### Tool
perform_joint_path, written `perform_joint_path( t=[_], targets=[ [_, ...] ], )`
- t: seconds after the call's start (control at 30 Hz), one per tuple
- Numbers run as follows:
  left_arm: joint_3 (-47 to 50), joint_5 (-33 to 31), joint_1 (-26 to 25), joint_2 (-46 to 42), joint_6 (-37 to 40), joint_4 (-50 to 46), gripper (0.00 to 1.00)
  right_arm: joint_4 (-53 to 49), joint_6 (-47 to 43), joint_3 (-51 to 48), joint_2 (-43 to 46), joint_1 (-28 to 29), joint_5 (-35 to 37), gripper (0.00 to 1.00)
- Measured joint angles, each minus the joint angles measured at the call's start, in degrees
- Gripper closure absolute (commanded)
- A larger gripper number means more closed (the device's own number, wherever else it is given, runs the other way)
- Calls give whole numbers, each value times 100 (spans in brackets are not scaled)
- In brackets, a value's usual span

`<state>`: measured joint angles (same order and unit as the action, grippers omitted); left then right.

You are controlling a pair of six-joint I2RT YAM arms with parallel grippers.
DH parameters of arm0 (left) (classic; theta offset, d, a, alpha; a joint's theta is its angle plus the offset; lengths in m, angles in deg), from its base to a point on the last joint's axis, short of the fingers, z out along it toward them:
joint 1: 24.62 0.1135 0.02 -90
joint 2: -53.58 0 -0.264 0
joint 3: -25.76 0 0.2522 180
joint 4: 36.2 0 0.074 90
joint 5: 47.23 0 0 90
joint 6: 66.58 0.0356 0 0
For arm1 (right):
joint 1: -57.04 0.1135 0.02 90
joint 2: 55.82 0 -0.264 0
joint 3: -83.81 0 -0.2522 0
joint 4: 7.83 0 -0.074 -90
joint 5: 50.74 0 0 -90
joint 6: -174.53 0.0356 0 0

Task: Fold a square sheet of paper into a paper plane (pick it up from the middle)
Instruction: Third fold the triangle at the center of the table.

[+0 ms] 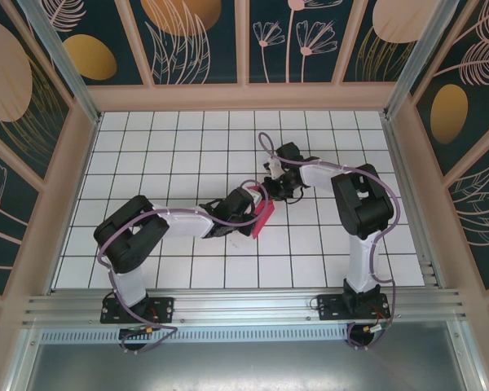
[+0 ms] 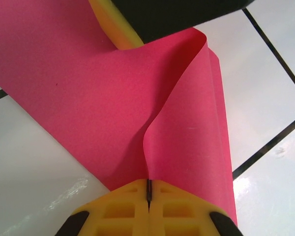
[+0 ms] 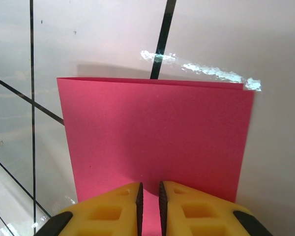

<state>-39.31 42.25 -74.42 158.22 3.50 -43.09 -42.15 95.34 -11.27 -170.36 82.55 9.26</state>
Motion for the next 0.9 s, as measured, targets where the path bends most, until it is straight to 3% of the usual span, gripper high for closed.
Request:
perform_joint_path(
  t=[0.9],
  targets=[
    [-81, 4, 0, 22, 111, -35, 92, -31, 149, 57, -66, -90, 127, 83]
  ],
)
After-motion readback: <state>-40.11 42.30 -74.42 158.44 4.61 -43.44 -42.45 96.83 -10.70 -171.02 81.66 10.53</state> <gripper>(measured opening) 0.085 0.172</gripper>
